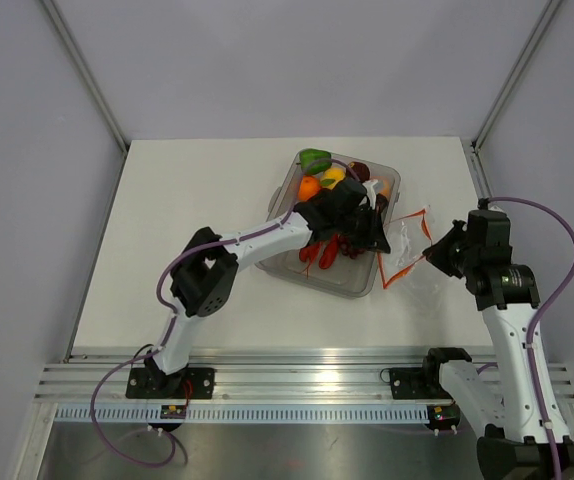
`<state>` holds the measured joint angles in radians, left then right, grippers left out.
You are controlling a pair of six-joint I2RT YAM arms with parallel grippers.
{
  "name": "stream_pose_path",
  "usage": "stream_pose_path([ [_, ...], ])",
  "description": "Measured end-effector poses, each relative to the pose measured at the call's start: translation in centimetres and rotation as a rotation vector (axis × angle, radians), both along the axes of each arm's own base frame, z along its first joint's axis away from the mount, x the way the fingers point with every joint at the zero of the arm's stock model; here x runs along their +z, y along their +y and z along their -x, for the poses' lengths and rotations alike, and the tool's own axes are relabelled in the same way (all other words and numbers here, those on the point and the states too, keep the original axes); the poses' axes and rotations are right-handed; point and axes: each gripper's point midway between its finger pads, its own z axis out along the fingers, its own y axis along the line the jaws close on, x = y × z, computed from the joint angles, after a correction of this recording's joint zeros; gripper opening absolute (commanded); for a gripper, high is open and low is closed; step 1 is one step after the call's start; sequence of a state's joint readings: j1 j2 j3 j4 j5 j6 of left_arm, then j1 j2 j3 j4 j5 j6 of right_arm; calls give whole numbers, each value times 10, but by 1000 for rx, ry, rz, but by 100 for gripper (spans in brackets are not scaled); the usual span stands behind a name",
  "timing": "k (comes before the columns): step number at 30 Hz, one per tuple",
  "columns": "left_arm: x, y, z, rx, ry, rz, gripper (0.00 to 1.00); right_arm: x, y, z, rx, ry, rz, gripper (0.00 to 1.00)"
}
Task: Place the food in the zip-top bag and seal the zipper
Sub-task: Open the zipper of the food storage bag, then pick up the fake fruit from the bin.
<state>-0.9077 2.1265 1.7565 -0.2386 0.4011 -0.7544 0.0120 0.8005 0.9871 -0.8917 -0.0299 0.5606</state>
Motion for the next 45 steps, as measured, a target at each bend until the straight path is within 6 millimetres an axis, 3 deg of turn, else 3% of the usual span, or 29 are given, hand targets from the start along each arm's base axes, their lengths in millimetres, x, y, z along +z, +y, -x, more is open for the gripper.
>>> stream_pose_path([
  [3, -7, 5, 2, -30, -22, -41, 66, -2, 0, -7, 0, 24, 2, 0],
  [5, -7, 7, 0, -55, -55, -66, 74, 0, -1, -12, 2, 36, 8, 0],
  [12, 9, 20, -9, -140, -221, -147, 75, 1, -5, -18, 6, 75, 39, 0],
  [18, 14, 57, -18, -173, -279, -204, 72, -4, -5, -19, 14, 99, 48, 0],
  [24, 32, 102, -57, -71, -287, -190, 71, -3, -5, -19, 17, 99, 51, 0],
  [27, 34, 113, -74, -32, -290, -189, 70, -3, -5, -18, 18, 101, 51, 0],
  [32, 26, 102, -74, -46, -289, -195, 65, -2, -5, -17, 18, 98, 51, 0],
  [37, -9, 78, -73, -86, -266, -238, 65, -1, -4, -16, 21, 93, 47, 0],
  [41, -33, 67, -73, -98, -254, -279, 73, 0, -3, -15, 25, 92, 43, 0],
  [45, -43, 55, -84, -76, -268, -303, 77, 0, -3, -14, 26, 96, 42, 0],
])
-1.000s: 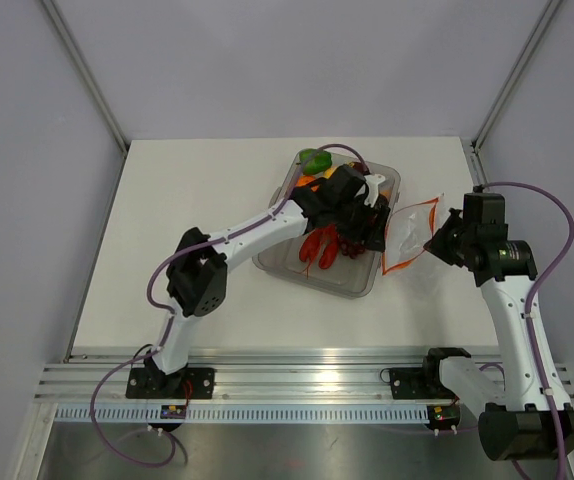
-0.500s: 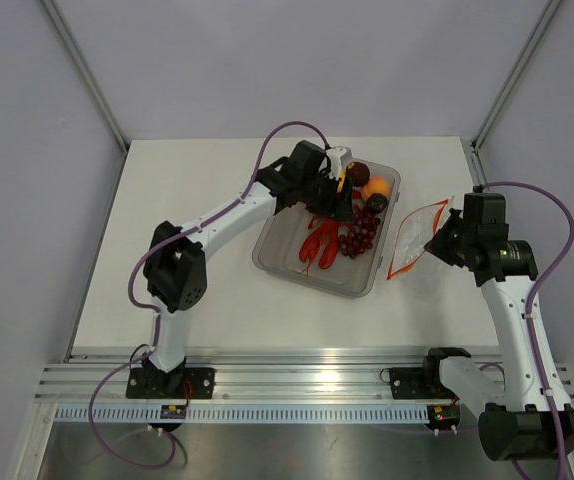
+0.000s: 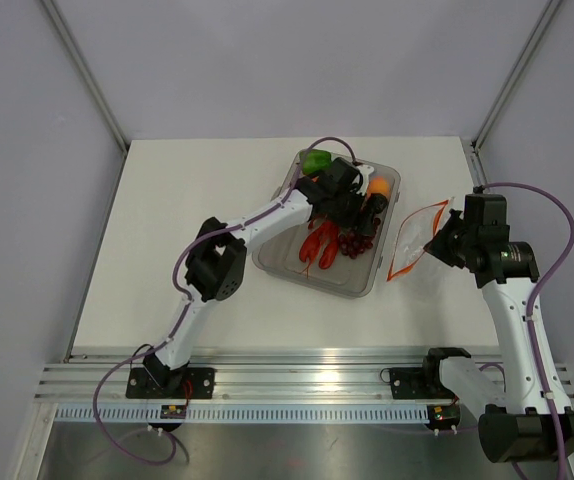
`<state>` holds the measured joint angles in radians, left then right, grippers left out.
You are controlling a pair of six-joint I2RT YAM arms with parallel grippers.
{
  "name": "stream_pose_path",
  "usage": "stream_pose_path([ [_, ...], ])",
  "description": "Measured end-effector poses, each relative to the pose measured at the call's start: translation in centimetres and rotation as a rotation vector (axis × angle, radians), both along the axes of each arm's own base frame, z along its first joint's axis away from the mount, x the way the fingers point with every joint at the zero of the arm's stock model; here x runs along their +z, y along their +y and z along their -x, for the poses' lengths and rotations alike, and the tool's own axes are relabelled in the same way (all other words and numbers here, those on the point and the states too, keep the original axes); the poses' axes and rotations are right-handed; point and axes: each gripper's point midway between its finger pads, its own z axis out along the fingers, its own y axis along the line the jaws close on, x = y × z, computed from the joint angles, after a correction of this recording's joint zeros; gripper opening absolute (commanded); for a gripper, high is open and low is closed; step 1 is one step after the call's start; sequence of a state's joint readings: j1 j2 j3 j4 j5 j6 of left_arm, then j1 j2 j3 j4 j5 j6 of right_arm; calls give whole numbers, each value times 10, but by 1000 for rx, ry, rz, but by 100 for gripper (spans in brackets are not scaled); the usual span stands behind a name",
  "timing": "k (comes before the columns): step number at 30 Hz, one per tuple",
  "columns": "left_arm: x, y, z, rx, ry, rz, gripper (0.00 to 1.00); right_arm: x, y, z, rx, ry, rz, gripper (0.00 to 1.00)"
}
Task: Place the food in the zip-top bag and seal the zipper
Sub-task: Pick up the fake fruit from the bin.
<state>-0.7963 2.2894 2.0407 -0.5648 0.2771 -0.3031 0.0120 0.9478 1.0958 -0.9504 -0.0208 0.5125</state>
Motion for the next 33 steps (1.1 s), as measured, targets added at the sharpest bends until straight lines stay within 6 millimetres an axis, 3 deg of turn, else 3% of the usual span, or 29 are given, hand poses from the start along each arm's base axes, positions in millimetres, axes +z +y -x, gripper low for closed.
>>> stream_pose_path([
  [5, -12, -3, -19, 53, -38, -42, 80, 0, 2, 1, 9, 4, -9, 0],
  [11, -33, 2, -23, 90, -34, -101, 78, -1, 5, 1, 21, 8, -21, 0],
  [18, -30, -1, -26, 100, -47, -88, 80, -1, 7, 2, 27, 9, -28, 0],
  [21, -19, -4, -30, 101, -63, -69, 81, -1, 8, 2, 32, 9, -33, 0],
  [28, 45, -28, -59, 119, -198, 88, 87, -1, 9, 3, 35, 15, -35, 0],
  [33, 42, -38, -75, 131, -231, 124, 88, -1, 9, 4, 36, 16, -37, 0],
])
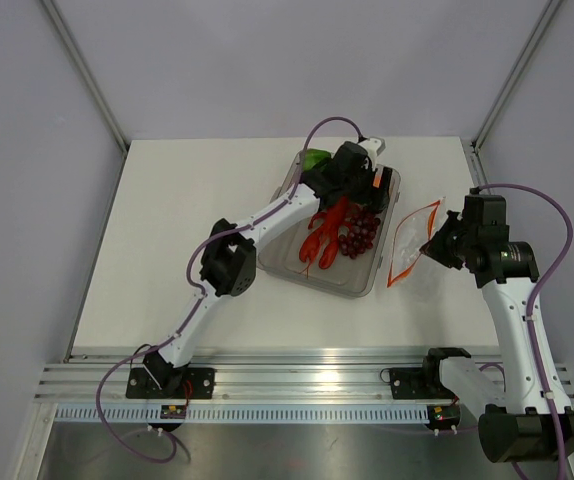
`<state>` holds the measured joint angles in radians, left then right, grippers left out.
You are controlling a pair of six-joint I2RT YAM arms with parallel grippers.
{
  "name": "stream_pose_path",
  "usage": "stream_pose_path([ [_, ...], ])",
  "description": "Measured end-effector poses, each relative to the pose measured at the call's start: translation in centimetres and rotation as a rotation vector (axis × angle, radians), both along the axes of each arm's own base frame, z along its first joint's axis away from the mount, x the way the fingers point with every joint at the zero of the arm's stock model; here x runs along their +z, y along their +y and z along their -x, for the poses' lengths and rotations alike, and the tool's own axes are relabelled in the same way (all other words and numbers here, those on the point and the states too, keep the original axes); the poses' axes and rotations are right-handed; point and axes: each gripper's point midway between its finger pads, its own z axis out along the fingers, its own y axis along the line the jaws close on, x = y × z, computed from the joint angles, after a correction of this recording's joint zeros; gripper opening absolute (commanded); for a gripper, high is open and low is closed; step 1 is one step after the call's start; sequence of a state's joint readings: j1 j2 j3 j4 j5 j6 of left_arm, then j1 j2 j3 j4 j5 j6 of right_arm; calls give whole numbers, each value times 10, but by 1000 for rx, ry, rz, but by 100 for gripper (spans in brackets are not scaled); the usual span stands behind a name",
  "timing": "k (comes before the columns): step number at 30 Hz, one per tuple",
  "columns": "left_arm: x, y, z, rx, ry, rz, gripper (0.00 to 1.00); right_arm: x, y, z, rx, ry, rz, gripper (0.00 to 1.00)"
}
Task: Place the food in the zip-top bag and seal the zipper
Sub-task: Pick up the fake fruit from the bin.
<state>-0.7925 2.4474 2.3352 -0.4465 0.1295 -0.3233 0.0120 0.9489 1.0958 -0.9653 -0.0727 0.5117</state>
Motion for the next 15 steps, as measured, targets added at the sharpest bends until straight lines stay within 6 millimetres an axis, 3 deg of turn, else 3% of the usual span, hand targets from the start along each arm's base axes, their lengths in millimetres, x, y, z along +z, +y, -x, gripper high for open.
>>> stream_pose_path([
  [10, -46, -4, -22, 57, -15, -38, 88, 0, 0, 0, 1, 1, -1, 0],
  [15, -50, -8, -27, 61, -24, -28, 84, 0, 1, 1, 5, 2, -7, 0],
])
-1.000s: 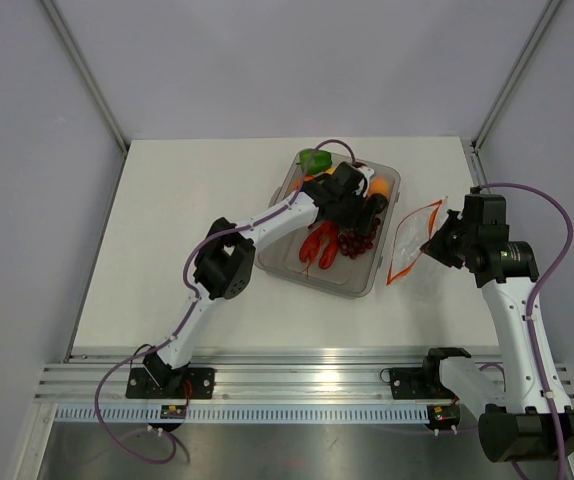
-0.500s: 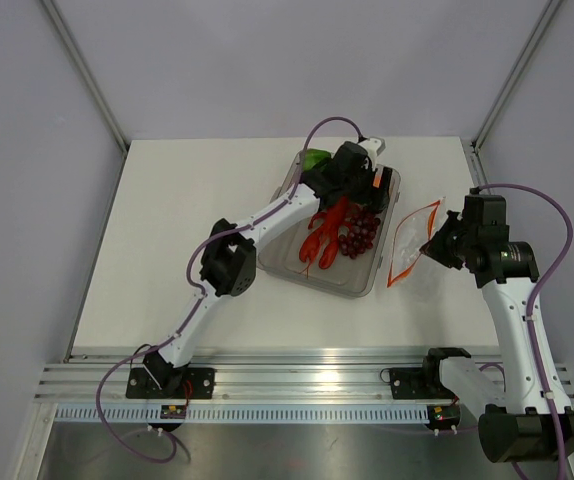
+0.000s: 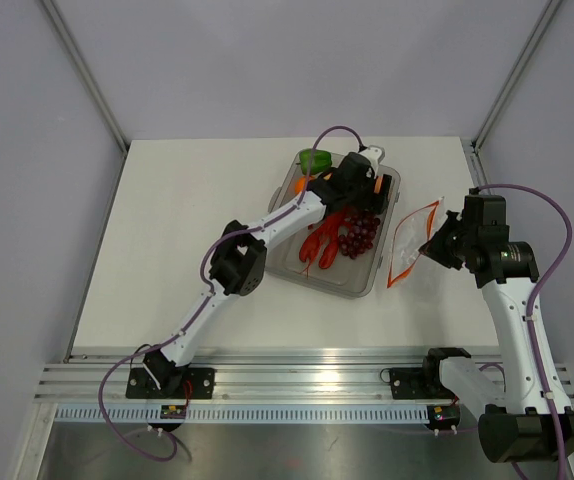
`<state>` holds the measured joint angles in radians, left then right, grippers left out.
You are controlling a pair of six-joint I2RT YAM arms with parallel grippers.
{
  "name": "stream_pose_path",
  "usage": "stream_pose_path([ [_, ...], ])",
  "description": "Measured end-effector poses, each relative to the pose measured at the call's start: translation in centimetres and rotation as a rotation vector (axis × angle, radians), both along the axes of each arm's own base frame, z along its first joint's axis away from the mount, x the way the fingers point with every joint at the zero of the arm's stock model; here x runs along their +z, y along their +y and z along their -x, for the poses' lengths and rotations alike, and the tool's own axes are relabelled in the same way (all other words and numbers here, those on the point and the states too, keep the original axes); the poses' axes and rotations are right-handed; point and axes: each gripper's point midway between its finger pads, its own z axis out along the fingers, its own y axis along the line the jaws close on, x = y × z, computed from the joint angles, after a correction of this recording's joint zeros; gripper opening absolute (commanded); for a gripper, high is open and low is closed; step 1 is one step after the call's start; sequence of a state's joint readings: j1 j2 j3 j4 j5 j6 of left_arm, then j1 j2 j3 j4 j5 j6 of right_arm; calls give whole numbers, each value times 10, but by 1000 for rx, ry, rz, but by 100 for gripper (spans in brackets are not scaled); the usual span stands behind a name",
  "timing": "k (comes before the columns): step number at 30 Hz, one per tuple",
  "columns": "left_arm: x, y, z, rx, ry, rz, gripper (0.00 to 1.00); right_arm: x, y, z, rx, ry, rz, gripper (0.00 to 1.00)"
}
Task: Place the food in the zip-top bag and seal the zipper
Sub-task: Pick up the fake fruit from the bin.
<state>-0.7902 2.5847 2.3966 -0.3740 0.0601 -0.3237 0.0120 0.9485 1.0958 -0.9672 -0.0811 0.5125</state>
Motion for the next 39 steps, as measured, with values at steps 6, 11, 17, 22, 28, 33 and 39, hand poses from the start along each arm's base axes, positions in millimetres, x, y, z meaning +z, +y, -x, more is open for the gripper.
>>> stream_pose_path([
  [6, 2, -8, -6, 0, -26, 28, 76, 0, 3, 0, 12, 1, -13, 0],
  [11, 0, -8, -8, -2, -33, 23, 74, 0, 3, 0, 13, 1, -14, 0],
  [17, 0, -8, -8, -8, -42, 18, 69, 1, 5, 1, 19, 0, -21, 0],
  [22, -1, -9, -7, -13, -45, 14, 55, 1, 6, 1, 26, 0, -27, 0],
  [28, -4, -6, -5, -16, -49, 9, 37, 1, 7, 1, 26, 0, -28, 0],
  [33, 5, 4, -3, -13, -48, 1, 27, 2, 7, 0, 29, -3, -32, 0],
  [39, 20, 22, 7, -10, -35, -20, 19, -1, 8, -6, 31, -2, -33, 0],
])
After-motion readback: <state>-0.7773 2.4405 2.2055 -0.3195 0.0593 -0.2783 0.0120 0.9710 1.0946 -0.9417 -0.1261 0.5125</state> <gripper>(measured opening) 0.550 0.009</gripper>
